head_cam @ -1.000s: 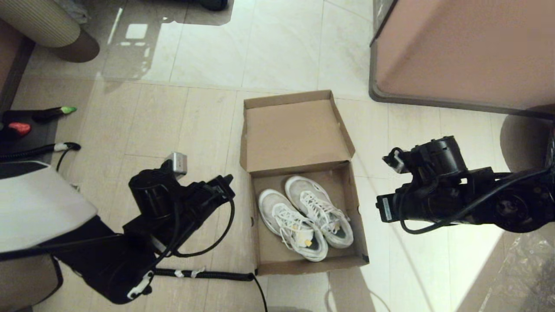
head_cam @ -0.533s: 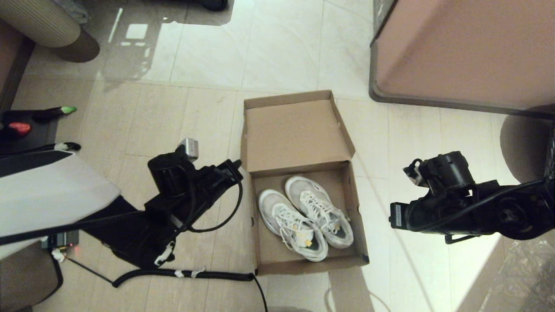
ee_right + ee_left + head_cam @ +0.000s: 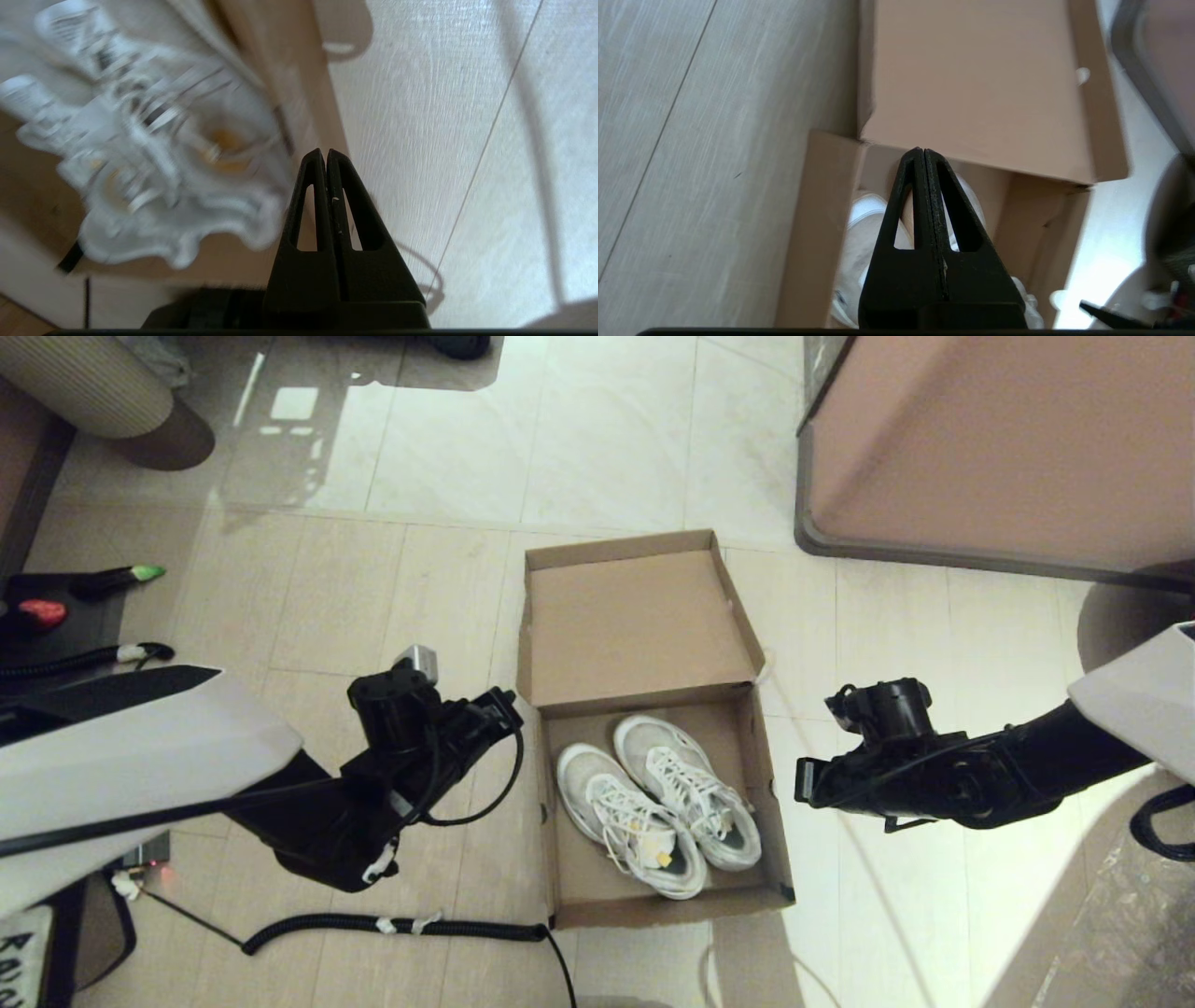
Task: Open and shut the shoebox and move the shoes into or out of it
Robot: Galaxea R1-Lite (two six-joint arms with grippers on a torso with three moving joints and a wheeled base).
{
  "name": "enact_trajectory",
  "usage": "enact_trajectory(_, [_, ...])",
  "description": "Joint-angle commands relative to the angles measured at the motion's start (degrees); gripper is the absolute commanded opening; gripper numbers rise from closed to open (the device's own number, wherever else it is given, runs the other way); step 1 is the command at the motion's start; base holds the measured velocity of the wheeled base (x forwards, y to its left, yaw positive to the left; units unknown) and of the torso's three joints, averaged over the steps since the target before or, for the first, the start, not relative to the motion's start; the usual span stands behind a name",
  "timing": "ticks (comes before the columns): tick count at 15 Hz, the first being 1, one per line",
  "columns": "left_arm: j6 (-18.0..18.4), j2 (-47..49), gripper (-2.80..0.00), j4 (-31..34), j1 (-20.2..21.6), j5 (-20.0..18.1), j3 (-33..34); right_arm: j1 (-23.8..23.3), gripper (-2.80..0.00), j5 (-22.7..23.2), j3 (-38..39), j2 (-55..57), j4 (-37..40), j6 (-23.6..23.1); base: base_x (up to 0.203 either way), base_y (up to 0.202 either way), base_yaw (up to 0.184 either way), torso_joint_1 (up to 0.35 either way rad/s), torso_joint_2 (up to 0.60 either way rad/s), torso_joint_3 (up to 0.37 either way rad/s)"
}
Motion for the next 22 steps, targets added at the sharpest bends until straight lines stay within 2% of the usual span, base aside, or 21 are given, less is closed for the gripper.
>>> enact_trajectory(1, [0.1, 2.5, -2.80, -0.9, -0.2, 0.4, -0.6, -0.7, -2.80, 0.1, -3.1, 5.5, -0.4, 0.1, 0.000, 0.000, 0.000, 0.000, 0.00, 0.000])
enact_trajectory(4, [0.5, 5.0, -2.80, -1.1, -0.8, 1.4, -3.9, -1.8, -2.80, 0.1, -9.4, 10.1, -0.8, 0.0, 0.000, 0.000, 0.000, 0.000, 0.00, 0.000])
enact_trajectory(6, [0.5, 7.0, -2.80, -1.1, -0.9, 1.4, -6.4, -1.9, -2.80, 0.3, -10.9, 10.9, -0.8, -1.2, 0.000, 0.000, 0.000, 0.000, 0.00, 0.000])
enact_trajectory(10, [0.5, 8.1, -2.80, -0.8, -0.8, 1.3, -7.4, -1.0, -2.80, 0.4, -7.7, 10.0, -0.4, -3.9, 0.000, 0.000, 0.000, 0.000, 0.00, 0.000])
enact_trajectory(13, [0.5, 8.5, -2.80, -0.6, 0.0, -0.3, -8.0, 0.0, -2.80, 0.5, -3.1, 8.2, -0.7, -5.5, 0.000, 0.000, 0.000, 0.000, 0.00, 0.000])
enact_trajectory(19, [0.4, 9.3, -2.80, -0.8, 0.1, -1.1, -8.1, 1.8, -2.80, 0.3, 1.5, 4.2, -0.7, -6.0, 0.000, 0.000, 0.000, 0.000, 0.00, 0.000])
enact_trajectory(22, [0.4, 9.2, -2.80, -0.8, 0.5, -1.1, -8.2, 4.2, -2.80, 0.3, 3.6, 4.1, -0.8, -5.6, 0.000, 0.000, 0.000, 0.000, 0.00, 0.000])
